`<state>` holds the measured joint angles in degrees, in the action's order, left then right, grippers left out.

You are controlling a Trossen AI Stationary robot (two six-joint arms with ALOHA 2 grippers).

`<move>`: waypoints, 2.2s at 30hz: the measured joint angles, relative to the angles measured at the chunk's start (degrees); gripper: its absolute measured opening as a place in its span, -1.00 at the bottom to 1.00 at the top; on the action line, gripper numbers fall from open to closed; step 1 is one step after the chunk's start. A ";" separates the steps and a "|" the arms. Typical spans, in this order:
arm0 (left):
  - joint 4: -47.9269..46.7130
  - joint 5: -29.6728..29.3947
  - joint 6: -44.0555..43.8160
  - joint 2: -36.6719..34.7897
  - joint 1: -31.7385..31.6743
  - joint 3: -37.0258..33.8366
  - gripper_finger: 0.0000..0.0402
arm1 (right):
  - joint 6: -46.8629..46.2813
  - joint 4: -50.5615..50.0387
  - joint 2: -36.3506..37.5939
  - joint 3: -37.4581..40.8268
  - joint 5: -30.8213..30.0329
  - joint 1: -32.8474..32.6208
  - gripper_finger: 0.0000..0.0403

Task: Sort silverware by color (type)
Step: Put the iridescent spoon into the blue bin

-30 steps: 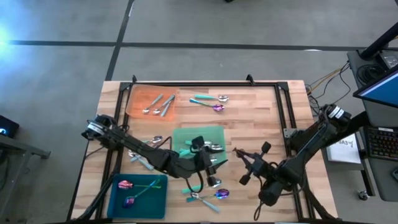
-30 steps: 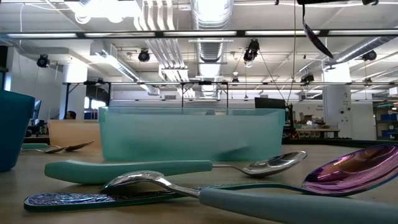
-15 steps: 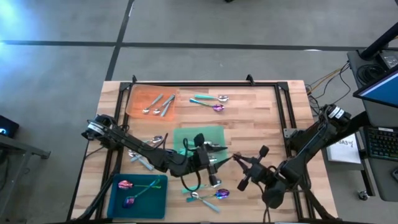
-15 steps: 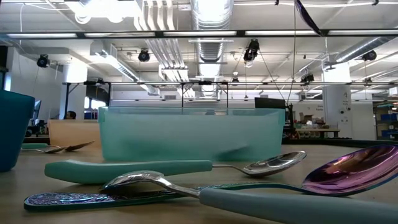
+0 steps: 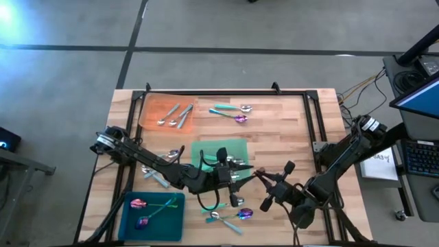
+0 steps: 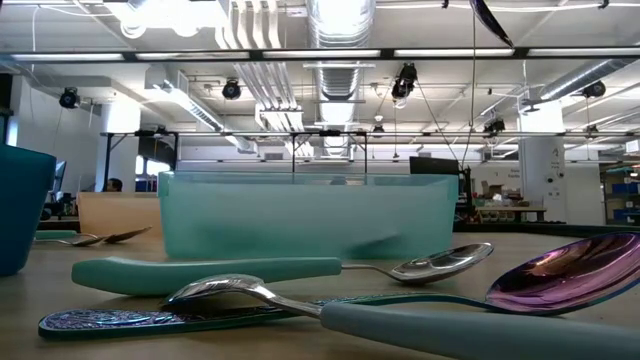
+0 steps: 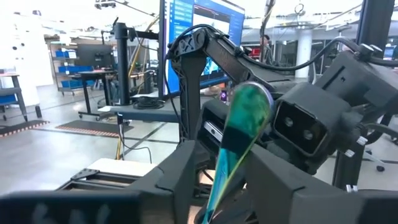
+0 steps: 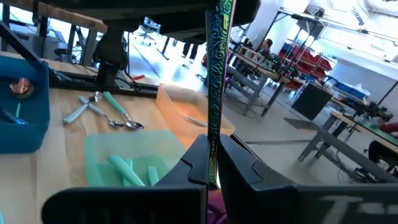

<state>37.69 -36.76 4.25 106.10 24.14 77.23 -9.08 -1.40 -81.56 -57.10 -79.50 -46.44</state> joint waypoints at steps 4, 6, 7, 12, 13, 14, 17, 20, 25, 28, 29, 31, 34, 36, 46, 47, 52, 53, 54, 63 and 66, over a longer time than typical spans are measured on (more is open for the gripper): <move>-0.20 0.34 0.66 0.00 -0.26 0.00 -0.71 | 0.17 0.21 0.01 0.00 0.07 0.39 -0.95; -0.20 0.12 1.10 0.00 -0.28 0.00 -0.85 | 0.18 0.34 0.02 0.00 0.37 0.68 -0.95; -0.21 0.05 1.14 0.00 -0.31 0.00 -0.92 | 0.17 0.38 0.00 0.00 0.48 0.72 -0.96; -0.22 0.12 1.42 0.00 -0.33 0.00 -0.98 | 1.43 0.32 0.01 0.00 0.57 0.72 -0.96; -0.24 0.14 1.49 0.00 -0.33 0.00 -0.99 | 1.59 0.31 0.02 0.00 0.59 0.72 -0.96; -0.24 0.18 1.49 0.00 -0.33 0.00 -0.99 | 1.66 0.29 0.02 0.00 0.59 0.70 -0.96; -0.23 0.19 1.93 0.00 -0.33 0.00 -0.99 | 1.80 0.25 0.02 0.00 0.48 0.75 -0.96; -0.22 0.21 2.66 0.00 -0.33 0.00 -1.00 | 2.48 0.21 0.02 0.00 0.49 0.75 -0.91; -0.22 0.25 2.75 0.00 -0.33 0.00 -1.00 | 4.44 0.17 0.02 0.00 0.63 0.95 -0.86; -0.28 0.23 2.78 0.00 -0.35 0.00 -1.00 | 6.37 0.16 0.02 0.00 0.41 0.99 -0.85; -0.28 0.25 2.78 0.00 -0.35 0.00 -1.00 | 7.31 0.17 0.02 0.00 0.37 0.99 -0.85; -0.34 0.25 2.79 -0.06 -0.33 0.00 -1.00 | 8.71 0.19 0.02 0.00 0.25 0.99 -0.85; -0.46 0.25 2.80 -0.20 -0.35 0.00 -1.00 | 9.80 0.24 0.02 0.00 0.12 1.01 -0.84; -0.66 0.27 2.78 -0.43 -0.35 0.00 -1.00 | 9.93 0.25 0.02 0.00 0.08 0.99 -0.84; -0.61 0.32 2.75 -1.16 -0.35 0.00 -1.00 | 10.93 0.22 0.13 -0.02 0.43 0.99 -0.84; -0.63 0.38 2.74 -1.16 -0.35 0.00 -1.00 | 10.06 0.21 0.13 -0.02 1.18 0.99 -0.84; -0.72 0.48 2.73 -1.21 -0.31 0.00 -1.00 | 3.54 0.12 0.13 -0.02 3.05 0.99 -0.85; -0.84 0.49 2.73 -1.23 -0.31 0.00 -1.00 | 2.71 0.12 0.13 -0.02 3.04 0.99 -0.86; -1.14 0.49 2.71 -1.25 -0.33 0.00 -1.00 | 2.42 0.08 0.13 -0.02 3.04 0.99 -0.87; -2.90 0.41 4.04 -1.27 -0.35 0.00 -1.00 | 2.05 0.32 0.11 -0.02 3.23 0.99 -0.77; -3.65 0.12 4.04 -1.27 -0.44 0.00 -1.00 | 2.98 0.30 0.11 -0.02 3.41 0.99 -0.72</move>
<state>34.05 -36.64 8.29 104.84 23.70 77.23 -6.11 -1.10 -81.45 -57.12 -76.10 -45.45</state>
